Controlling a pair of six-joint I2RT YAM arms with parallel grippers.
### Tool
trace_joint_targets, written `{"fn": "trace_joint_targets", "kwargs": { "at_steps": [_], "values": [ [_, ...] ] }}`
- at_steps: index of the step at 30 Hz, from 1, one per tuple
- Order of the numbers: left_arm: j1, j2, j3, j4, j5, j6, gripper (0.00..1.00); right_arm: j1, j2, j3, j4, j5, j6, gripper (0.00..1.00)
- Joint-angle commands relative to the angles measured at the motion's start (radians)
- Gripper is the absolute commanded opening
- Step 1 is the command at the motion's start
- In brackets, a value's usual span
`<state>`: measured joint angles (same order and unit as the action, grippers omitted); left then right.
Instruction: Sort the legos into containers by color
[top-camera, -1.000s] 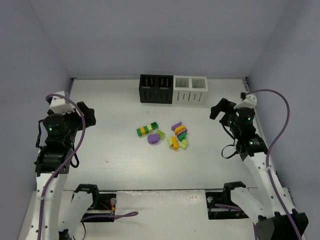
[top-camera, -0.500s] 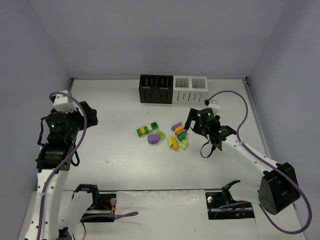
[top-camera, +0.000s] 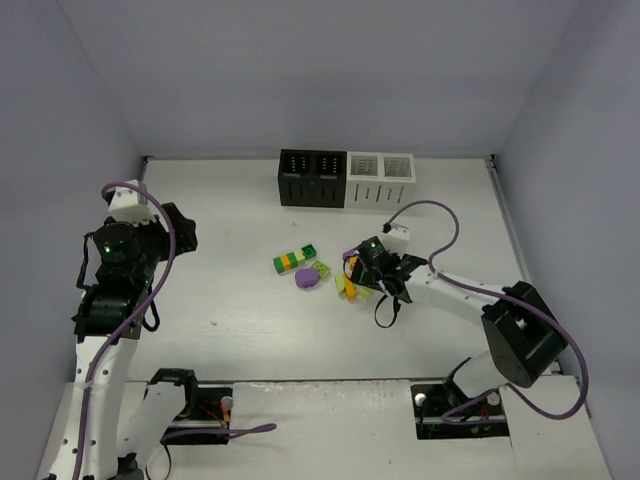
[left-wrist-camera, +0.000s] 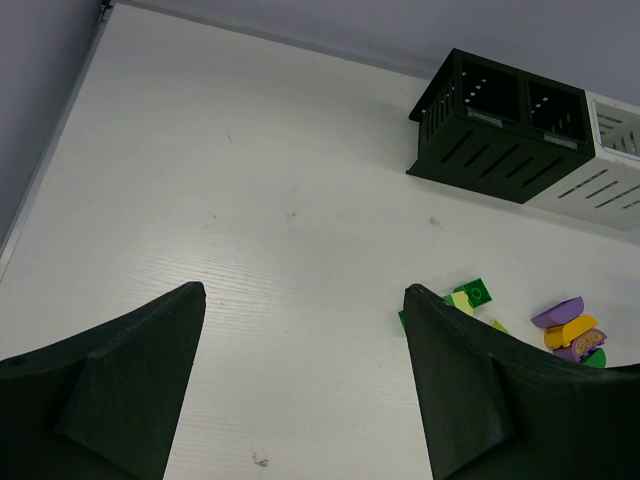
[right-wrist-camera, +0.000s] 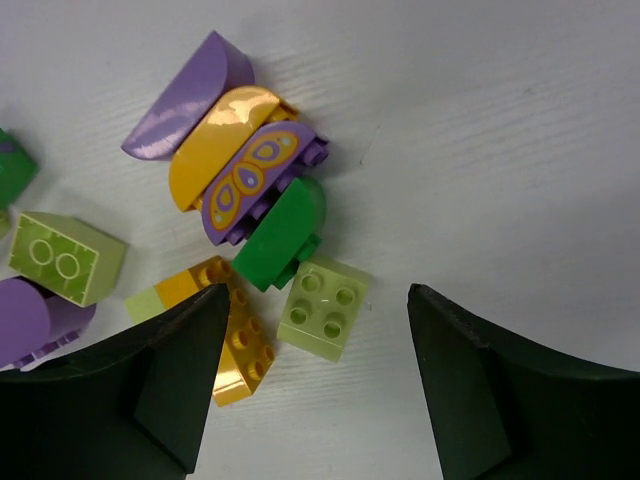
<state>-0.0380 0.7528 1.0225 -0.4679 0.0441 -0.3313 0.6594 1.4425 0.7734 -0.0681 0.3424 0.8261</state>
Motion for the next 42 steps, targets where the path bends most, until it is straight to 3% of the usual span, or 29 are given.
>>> {"fn": "trace_joint_targets", "kwargs": {
  "at_steps": [1,18,24,28,31,35,42],
  "values": [
    [0.007,0.006,0.042,0.044,0.008,-0.012,0.74,0.034,0.038,0.026,-0.007,0.073,0.074,0.67],
    [0.007,0.006,0.04,0.045,0.014,-0.015,0.74,0.063,0.162,0.026,0.001,0.125,0.114,0.49],
    [0.007,0.008,0.039,0.045,0.016,-0.015,0.74,0.063,0.167,0.033,0.005,0.135,0.09,0.27],
    [0.007,0.01,0.04,0.046,0.017,-0.015,0.74,0.065,0.047,0.035,-0.018,0.136,0.042,0.1],
    [0.006,0.014,0.039,0.046,0.02,-0.018,0.74,0.065,-0.046,0.085,-0.068,0.156,-0.043,0.03],
    [0.007,0.02,0.041,0.046,0.036,-0.021,0.74,0.039,-0.123,0.225,-0.072,0.191,-0.279,0.0],
    [0.007,0.046,0.039,0.048,0.056,-0.035,0.74,-0.177,-0.032,0.467,0.089,0.063,-0.623,0.0]
  ]
}}
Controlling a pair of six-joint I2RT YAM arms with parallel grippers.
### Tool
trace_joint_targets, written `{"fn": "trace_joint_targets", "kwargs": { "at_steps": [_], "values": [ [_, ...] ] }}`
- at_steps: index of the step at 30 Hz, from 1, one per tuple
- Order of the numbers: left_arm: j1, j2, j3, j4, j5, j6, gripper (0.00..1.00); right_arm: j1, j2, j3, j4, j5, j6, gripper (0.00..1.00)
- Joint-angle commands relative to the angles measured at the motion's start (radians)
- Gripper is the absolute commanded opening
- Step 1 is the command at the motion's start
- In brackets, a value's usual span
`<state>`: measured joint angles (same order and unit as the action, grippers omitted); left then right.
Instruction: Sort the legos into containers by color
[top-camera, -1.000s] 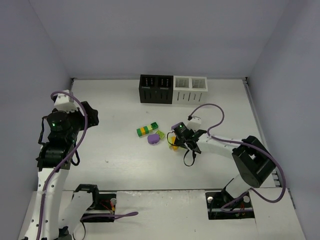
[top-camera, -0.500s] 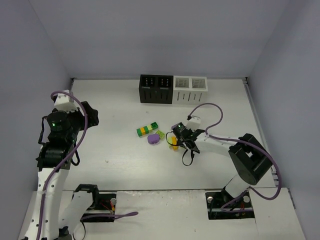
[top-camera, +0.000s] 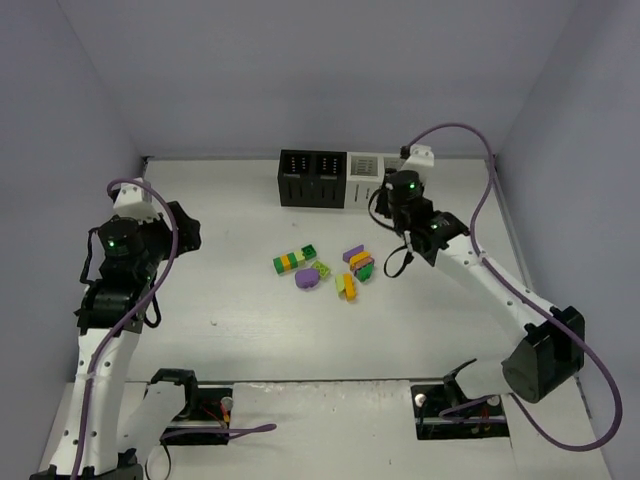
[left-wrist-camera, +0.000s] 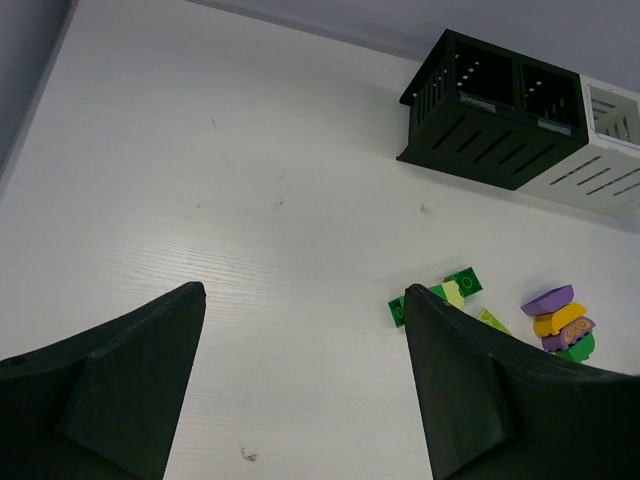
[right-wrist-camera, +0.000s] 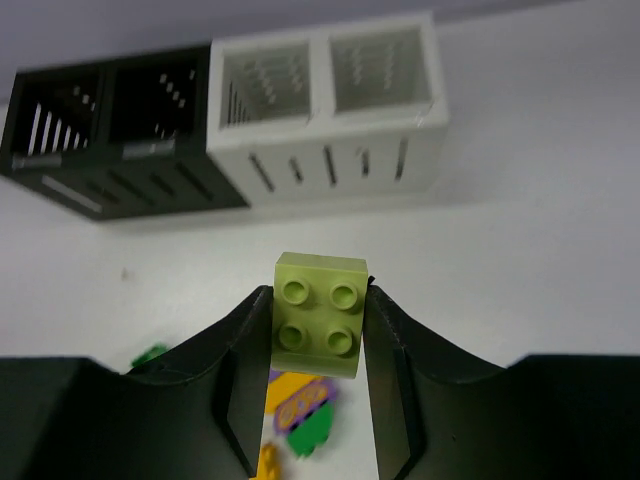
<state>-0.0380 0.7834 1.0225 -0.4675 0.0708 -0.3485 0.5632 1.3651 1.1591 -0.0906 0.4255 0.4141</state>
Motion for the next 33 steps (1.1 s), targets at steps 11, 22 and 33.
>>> {"fn": "trace_joint_targets", "kwargs": {
  "at_steps": [11,22,33],
  "values": [
    [0.007,0.051,0.039,0.046,0.058,-0.038,0.74,-0.278,0.403,0.375,0.35,-0.267,-0.487,0.01],
    [0.006,0.06,0.034,0.052,0.093,-0.052,0.74,-0.339,0.624,0.557,0.382,-0.366,-0.529,0.08],
    [0.007,0.065,0.034,0.053,0.104,-0.053,0.74,-0.353,0.695,0.542,0.382,-0.373,-0.52,0.33]
  ]
}}
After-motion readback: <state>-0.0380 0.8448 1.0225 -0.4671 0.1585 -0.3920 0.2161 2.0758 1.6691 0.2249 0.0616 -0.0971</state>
